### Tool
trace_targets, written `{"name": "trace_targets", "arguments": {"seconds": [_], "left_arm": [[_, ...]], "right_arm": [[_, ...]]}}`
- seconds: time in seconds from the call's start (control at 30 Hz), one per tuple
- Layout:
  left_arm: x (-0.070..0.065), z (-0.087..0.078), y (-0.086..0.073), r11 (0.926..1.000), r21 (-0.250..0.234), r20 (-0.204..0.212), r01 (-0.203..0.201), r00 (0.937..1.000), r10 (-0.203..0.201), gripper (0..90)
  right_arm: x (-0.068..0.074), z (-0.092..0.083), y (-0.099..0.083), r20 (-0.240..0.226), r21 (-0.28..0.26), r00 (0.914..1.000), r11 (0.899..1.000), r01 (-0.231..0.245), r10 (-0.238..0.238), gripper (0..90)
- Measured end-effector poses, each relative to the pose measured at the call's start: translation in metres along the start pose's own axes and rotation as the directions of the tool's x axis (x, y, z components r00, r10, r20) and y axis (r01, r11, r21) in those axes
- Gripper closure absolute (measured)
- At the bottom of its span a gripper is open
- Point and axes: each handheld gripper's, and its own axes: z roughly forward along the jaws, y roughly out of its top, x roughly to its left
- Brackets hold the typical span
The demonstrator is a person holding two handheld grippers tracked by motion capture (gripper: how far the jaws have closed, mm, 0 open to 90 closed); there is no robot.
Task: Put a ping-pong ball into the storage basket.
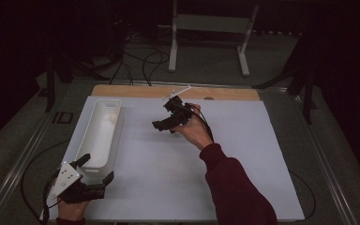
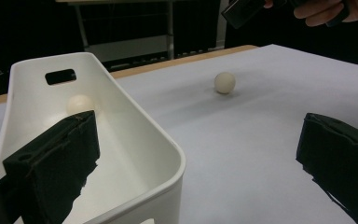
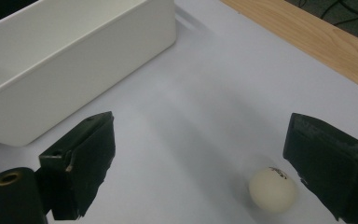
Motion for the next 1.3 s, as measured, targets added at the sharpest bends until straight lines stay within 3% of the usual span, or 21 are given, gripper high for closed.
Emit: {"name": "trace_targets", "arguments": {"seconds": [1.3], "left_arm": [[0.000, -0.001, 0.000, 1.0000, 0.000, -0.002, -0.001, 1.0000, 0.001, 0.0]], "right_arm": [[-0.017, 0.010, -0.018, 0.035, 0.037, 0.9985, 0.998, -0.043, 0.041, 8.7]]}}
